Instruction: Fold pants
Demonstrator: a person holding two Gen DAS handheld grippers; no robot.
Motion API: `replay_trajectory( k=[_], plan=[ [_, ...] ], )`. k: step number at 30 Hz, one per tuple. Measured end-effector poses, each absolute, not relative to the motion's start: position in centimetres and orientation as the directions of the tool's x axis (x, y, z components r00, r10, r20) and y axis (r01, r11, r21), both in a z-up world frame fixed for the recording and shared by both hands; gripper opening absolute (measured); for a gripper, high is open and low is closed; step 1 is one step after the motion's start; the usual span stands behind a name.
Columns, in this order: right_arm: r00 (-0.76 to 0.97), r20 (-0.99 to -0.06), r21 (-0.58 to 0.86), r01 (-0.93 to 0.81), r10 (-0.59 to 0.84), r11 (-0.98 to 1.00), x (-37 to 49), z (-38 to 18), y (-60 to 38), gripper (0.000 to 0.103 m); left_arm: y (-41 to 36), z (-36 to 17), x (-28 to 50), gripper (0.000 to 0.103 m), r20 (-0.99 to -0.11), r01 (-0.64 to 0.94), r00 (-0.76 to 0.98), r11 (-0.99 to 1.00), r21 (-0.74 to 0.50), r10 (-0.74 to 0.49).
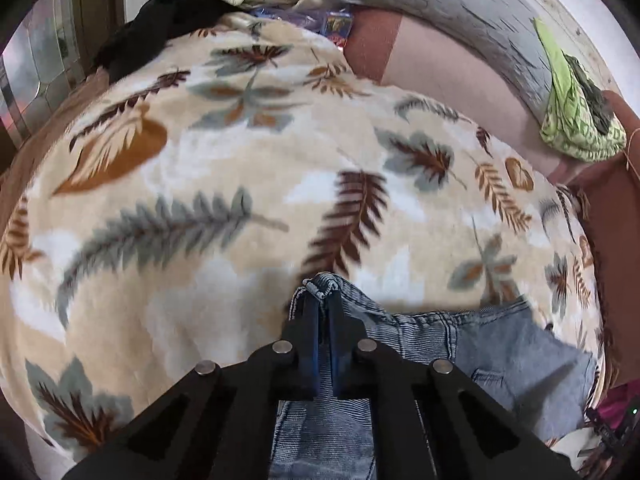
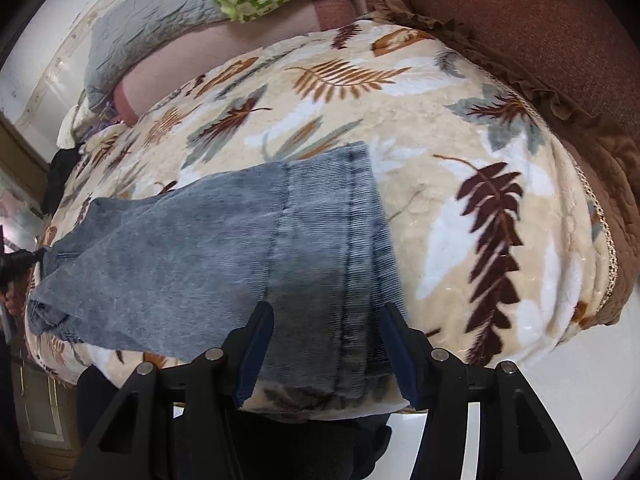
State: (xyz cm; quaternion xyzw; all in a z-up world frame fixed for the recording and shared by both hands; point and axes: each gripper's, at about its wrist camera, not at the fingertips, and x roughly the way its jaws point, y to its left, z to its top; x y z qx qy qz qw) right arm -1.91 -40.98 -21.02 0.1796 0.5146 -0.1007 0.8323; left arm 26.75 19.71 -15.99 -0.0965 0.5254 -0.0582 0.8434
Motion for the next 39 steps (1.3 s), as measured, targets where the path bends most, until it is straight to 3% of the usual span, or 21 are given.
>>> replay_trajectory(
  k=[6, 15, 17, 18, 19, 23, 31, 33, 36, 39],
  plan=[
    [0.498, -0.867, 0.228, 0.409, -0.006, 0.883, -1.0, -20.7, -44.0, 0.059, 18.7, -17.1, 29.7, 0.004, -0.868, -0.042, 0.469, 0.977, -0.208, -0.164],
    [0.514, -0.856, 0.173, 0.383, -0.054, 0.907, 6.1, -20.6, -45.6, 0.059, 18.9, -18.6, 26.8, 0.010, -0.865, -0.103, 0.496, 0.984, -0.147, -0.077],
    [0.484, -0.874, 0.153, 0.372, -0.051, 0.915, 7.8, -21.4, -45.8, 0.044, 19.4, -17.7, 25.7, 0.023, -0.860, -0.105, 0.508, 0.987, -0.119, -0.050],
    [0.463, -0.885, 0.139, 0.363, -0.049, 0.921, 8.3, -21.9, -45.7, 0.021, 19.6, -17.4, 25.2, 0.027, -0.861, -0.105, 0.508, 0.988, -0.110, -0.041],
    [0.441, -0.896, 0.120, 0.351, -0.051, 0.929, 8.5, -22.2, -45.6, 0.017, 19.9, -16.9, 24.5, 0.032, -0.860, -0.106, 0.508, 0.989, -0.102, -0.035],
    [0.449, -0.887, 0.044, 0.319, -0.110, 0.947, 8.3, -20.8, -44.4, 0.016, 20.3, -15.0, 20.9, 0.033, -0.835, -0.066, 0.547, 0.991, -0.117, -0.062],
    [0.545, -0.820, 0.057, 0.384, -0.176, 0.922, 8.7, -17.0, -45.3, 0.016, 13.8, -14.0, 16.0, 0.035, -0.798, 0.223, 0.533, 0.956, -0.189, -0.282],
    [0.522, -0.831, 0.048, 0.411, -0.192, 0.910, 9.1, -18.0, -45.6, 0.016, 11.5, -15.8, 15.4, 0.040, -0.828, 0.272, 0.487, 0.949, -0.157, -0.277],
    [0.446, -0.876, 0.026, 0.423, -0.183, 0.906, 8.8, -20.3, -45.7, 0.019, 9.8, -19.5, 14.9, 0.040, -0.883, 0.288, 0.405, 0.950, -0.122, -0.236],
    [0.497, -0.846, 0.046, 0.430, -0.193, 0.902, 5.6, -19.5, -45.8, 0.019, 9.6, -20.2, 14.1, 0.041, -0.872, 0.295, 0.438, 0.951, -0.092, -0.220]
  ],
)
